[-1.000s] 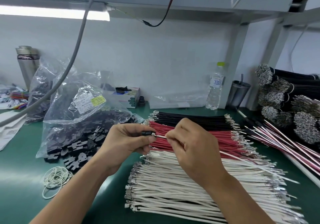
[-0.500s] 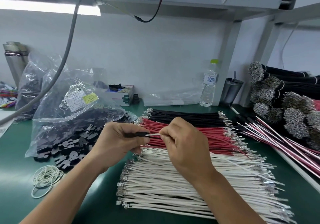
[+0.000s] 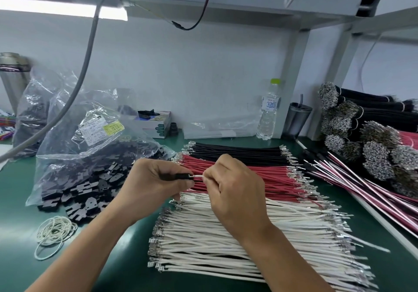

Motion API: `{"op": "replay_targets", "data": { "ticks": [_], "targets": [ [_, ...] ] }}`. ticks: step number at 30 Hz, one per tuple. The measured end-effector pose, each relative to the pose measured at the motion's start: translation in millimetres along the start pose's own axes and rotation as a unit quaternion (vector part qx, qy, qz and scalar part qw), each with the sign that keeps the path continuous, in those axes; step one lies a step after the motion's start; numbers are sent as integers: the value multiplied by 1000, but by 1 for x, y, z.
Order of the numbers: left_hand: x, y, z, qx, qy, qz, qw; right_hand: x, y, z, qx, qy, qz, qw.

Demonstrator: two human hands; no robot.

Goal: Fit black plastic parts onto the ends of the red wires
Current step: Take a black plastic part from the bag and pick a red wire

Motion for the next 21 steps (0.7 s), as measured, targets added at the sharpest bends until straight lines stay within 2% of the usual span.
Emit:
{"op": "replay_targets", "data": {
  "ticks": [5,8,11,18,21],
  "targets": [
    [2,-1,4,-62,19,12,998,4,-8,3,-53,-15,-104,993],
    [2,3,2,-44,34,37,998,14,-7,4,-71,-51,-165,982],
    [2,4,2,-31,47,49,997,18,-6,4,-73,-56,-168,982],
    [7,-4,4,-68,30,32,997,7,-6,4,-53,-10,-131,990],
    [8,-5,4,-53,24,78,995,7,1,3,-30,0,-113,993]
  ]
}}
Point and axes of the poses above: each hand's wrist, its own z-axis away from the middle knuckle, its own y-axis out of the back of the hand, x = y × z, the point moved 5 cm from there along -z, towards the middle knuckle
